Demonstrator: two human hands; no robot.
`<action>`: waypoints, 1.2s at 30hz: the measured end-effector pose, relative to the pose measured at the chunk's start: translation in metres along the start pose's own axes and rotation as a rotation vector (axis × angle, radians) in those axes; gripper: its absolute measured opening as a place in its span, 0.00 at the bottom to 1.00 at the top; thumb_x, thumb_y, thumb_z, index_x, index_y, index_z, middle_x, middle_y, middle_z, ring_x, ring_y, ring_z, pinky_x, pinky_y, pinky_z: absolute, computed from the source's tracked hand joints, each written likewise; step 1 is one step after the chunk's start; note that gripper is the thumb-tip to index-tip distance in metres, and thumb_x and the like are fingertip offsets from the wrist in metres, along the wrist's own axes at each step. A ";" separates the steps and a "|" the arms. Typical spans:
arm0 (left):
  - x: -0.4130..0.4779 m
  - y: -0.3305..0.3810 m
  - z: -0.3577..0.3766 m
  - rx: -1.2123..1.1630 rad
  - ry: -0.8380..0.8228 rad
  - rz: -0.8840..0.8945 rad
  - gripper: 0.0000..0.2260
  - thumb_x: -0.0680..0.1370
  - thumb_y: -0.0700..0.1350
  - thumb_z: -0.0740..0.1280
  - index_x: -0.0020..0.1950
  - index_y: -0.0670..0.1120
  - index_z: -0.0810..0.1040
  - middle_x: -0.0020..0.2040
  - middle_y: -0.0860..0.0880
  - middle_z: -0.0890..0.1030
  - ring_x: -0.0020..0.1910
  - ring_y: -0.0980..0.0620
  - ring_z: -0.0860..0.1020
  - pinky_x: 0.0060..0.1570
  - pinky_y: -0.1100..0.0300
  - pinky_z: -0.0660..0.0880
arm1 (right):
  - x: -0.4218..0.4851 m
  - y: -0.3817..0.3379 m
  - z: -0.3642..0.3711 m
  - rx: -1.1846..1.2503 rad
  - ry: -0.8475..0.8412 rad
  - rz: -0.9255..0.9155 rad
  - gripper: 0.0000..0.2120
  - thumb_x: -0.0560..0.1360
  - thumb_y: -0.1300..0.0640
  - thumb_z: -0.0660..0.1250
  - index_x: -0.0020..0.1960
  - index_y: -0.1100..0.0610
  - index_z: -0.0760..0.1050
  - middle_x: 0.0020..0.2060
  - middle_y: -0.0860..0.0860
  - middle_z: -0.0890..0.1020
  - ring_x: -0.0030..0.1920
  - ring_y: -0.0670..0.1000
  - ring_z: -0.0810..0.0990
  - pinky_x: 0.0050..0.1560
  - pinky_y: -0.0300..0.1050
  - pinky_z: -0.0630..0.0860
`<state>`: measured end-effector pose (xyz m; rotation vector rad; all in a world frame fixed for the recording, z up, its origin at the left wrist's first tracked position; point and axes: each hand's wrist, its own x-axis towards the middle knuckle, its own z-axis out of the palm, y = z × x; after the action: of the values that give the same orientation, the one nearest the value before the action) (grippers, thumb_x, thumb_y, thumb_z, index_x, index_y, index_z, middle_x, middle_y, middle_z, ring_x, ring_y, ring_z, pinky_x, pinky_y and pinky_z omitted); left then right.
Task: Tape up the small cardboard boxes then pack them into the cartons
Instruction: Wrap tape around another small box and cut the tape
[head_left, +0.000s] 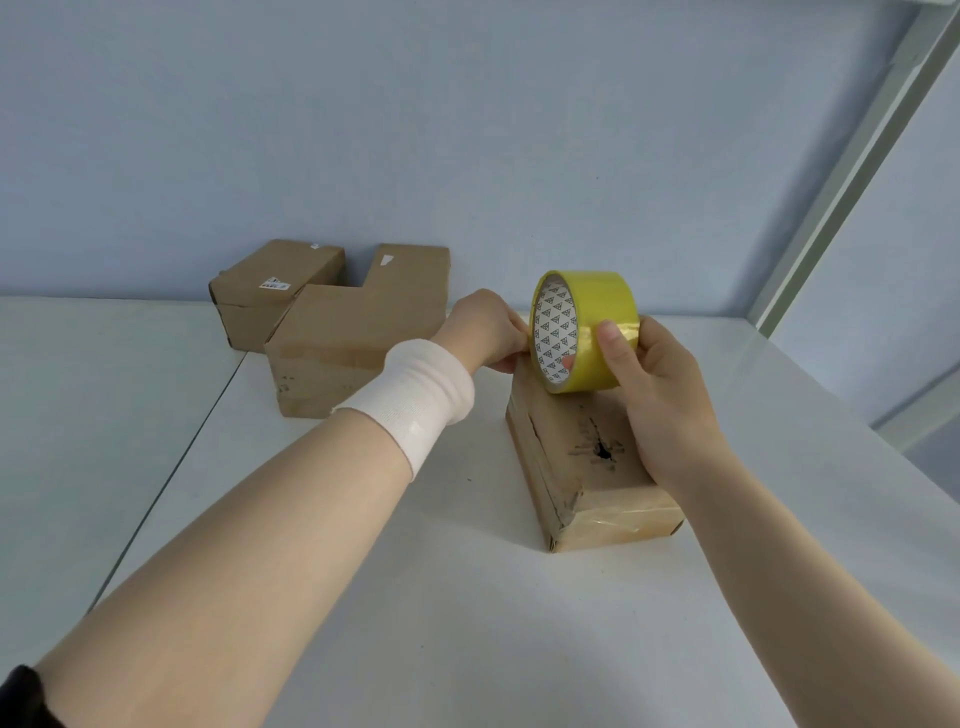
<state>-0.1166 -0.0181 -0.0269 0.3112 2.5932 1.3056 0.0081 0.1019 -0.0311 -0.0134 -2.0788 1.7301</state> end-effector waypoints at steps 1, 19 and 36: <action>0.001 -0.001 0.000 -0.002 -0.010 -0.013 0.06 0.75 0.38 0.65 0.42 0.43 0.81 0.39 0.45 0.83 0.30 0.54 0.81 0.40 0.63 0.80 | 0.000 0.000 0.000 0.002 -0.002 0.001 0.08 0.77 0.50 0.63 0.47 0.55 0.76 0.44 0.59 0.82 0.44 0.50 0.77 0.50 0.51 0.74; 0.002 -0.003 0.000 -0.096 -0.136 -0.061 0.09 0.78 0.42 0.62 0.40 0.45 0.79 0.37 0.49 0.81 0.36 0.55 0.79 0.35 0.64 0.79 | 0.001 0.004 -0.001 0.023 -0.045 0.020 0.10 0.76 0.46 0.63 0.45 0.52 0.76 0.39 0.47 0.84 0.42 0.44 0.80 0.47 0.41 0.76; -0.006 -0.017 0.019 -0.281 -0.050 0.015 0.10 0.76 0.39 0.65 0.35 0.45 0.79 0.41 0.42 0.79 0.40 0.49 0.77 0.42 0.64 0.80 | -0.006 -0.002 -0.004 0.157 -0.167 0.008 0.14 0.72 0.50 0.62 0.49 0.60 0.74 0.34 0.48 0.84 0.41 0.48 0.82 0.47 0.42 0.77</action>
<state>-0.1068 -0.0154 -0.0508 0.3087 2.3301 1.6205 0.0153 0.1034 -0.0306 0.1756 -2.0520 1.9543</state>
